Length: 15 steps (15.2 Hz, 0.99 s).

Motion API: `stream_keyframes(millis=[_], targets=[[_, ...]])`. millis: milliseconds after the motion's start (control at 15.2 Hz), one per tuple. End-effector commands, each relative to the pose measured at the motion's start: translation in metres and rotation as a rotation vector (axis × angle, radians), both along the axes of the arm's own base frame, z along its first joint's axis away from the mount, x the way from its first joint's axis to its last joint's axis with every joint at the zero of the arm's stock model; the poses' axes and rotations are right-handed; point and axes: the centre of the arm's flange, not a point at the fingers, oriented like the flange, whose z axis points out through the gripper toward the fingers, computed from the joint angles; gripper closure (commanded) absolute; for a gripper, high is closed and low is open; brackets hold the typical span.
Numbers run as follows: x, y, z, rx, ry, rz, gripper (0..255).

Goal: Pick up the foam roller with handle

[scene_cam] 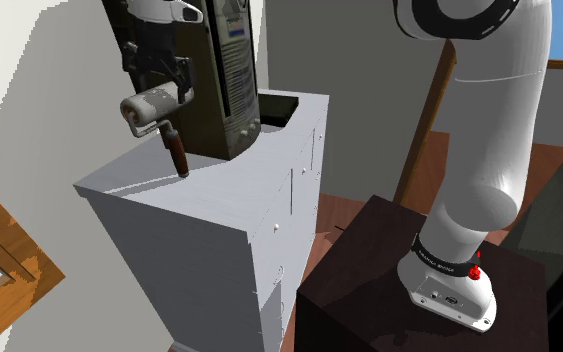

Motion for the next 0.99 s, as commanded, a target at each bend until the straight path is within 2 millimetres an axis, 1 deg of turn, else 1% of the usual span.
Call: stream_keyframes(millis=[0,66,132,726,924], targets=[[0.001,-0.001,-0.007,0.000,-0.001,0.000,0],[0.001,-0.001,-0.007,0.000,-0.001,0.000,0],[0.001,-0.001,-0.007,0.000,-0.001,0.000,255],[0.001,-0.001,-0.007,0.000,-0.001,0.000,255],[0.001,-0.001,0.009,0.000,-0.001,0.000,255]])
